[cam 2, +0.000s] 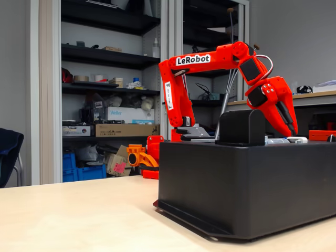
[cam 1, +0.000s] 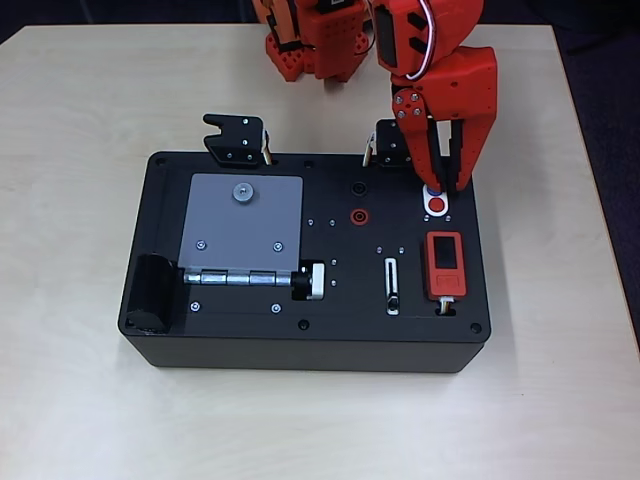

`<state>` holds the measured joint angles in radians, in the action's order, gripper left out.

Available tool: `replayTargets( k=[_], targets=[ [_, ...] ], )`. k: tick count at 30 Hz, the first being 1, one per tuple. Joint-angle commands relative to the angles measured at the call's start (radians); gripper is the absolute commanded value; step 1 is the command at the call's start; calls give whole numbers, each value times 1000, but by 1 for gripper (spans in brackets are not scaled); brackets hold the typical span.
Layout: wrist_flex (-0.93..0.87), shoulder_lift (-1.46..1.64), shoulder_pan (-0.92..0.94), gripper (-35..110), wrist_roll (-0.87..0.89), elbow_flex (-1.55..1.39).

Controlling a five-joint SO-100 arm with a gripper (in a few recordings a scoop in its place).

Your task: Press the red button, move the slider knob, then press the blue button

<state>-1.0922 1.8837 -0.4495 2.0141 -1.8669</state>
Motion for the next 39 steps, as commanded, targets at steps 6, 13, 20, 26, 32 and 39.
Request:
replayTargets(
  k=[6,13,20,26,32,39],
  targets=[
    [14,43,-23,0,23,-35],
    [32,49,-23,0,23,-55],
    [54,52,-25,0,31,-71],
    [54,60,-23,0,31,-80],
    [41,77,-12,0,21,-83],
    [-32,26,2,19,-12,29]
  ],
)
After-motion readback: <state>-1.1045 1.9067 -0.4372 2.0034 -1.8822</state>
